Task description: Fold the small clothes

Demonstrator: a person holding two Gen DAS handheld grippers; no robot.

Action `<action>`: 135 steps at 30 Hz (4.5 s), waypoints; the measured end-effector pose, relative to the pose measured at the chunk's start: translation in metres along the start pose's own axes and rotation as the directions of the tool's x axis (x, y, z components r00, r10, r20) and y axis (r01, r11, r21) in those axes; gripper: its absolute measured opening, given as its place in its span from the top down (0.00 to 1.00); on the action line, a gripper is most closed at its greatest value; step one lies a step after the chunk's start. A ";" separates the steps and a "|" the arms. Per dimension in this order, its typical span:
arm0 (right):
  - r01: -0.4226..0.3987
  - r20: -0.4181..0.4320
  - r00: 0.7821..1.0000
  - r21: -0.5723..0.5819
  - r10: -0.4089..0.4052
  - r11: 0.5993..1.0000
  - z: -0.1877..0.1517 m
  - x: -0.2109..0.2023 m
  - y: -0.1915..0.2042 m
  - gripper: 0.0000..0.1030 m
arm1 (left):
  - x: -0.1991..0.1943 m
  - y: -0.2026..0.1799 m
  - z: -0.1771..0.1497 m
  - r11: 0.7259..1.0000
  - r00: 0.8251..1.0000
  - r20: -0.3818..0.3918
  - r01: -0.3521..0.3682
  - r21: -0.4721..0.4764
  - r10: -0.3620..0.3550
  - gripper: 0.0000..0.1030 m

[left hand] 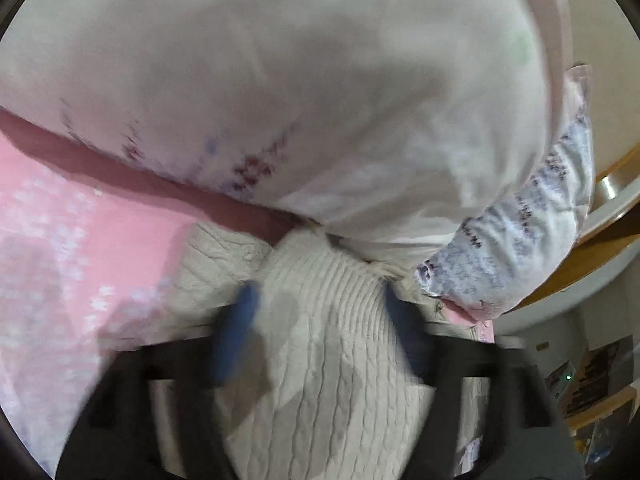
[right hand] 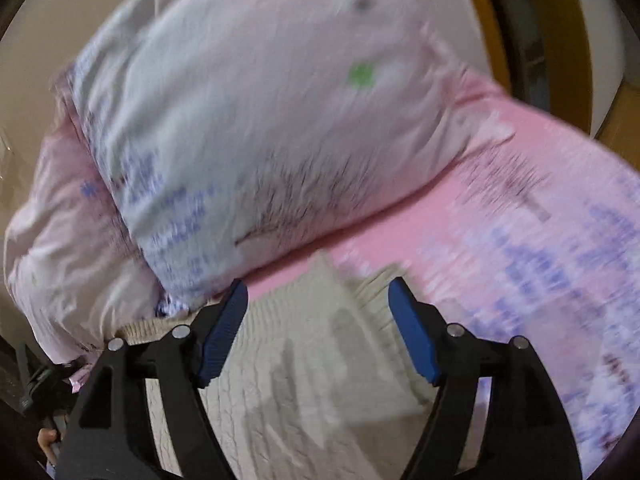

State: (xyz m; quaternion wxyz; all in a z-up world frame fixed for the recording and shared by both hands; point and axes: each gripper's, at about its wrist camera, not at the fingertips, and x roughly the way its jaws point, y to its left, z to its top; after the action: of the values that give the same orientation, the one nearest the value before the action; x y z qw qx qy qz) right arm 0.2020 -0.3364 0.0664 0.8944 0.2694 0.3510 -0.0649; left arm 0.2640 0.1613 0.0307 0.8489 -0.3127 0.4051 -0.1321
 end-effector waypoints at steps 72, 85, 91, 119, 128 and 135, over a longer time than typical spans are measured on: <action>-0.057 -0.192 0.981 -0.206 0.017 0.977 -0.036 -0.033 0.007 0.72 | -0.028 0.001 -0.071 0.962 0.986 -0.148 -0.040 0.270 0.083 0.32; -0.138 -0.256 0.966 -0.344 0.048 0.929 -0.064 -0.016 0.079 0.39 | -0.042 0.024 -0.053 0.990 0.995 -0.097 -0.002 0.138 0.016 0.32; -0.355 -0.361 0.896 -0.236 0.258 0.905 -0.080 -0.002 0.113 0.34 | -0.026 0.066 -0.033 0.993 0.984 -0.153 0.079 -0.082 -0.091 0.31; -0.407 -0.352 0.862 -0.049 0.366 0.912 -0.069 0.003 0.077 0.21 | 0.009 -0.061 -0.056 0.860 0.850 -0.147 0.484 -0.165 -0.506 0.84; -0.479 -0.317 0.793 0.205 0.521 0.854 -0.048 -0.008 0.009 0.16 | 0.115 -0.158 -0.123 0.767 0.689 -0.337 0.575 -0.286 -0.642 0.83; -0.496 -0.332 0.756 0.272 0.565 0.824 -0.041 -0.007 -0.009 0.16 | 0.116 -0.152 -0.120 0.684 0.613 -0.309 0.615 -0.392 -0.728 0.40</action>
State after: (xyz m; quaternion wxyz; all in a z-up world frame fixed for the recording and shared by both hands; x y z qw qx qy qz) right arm 0.1701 -0.3230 0.0426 0.7590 0.4394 0.4276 0.2190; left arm 0.2504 -0.0619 0.0005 0.5744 -0.5068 0.4509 -0.4582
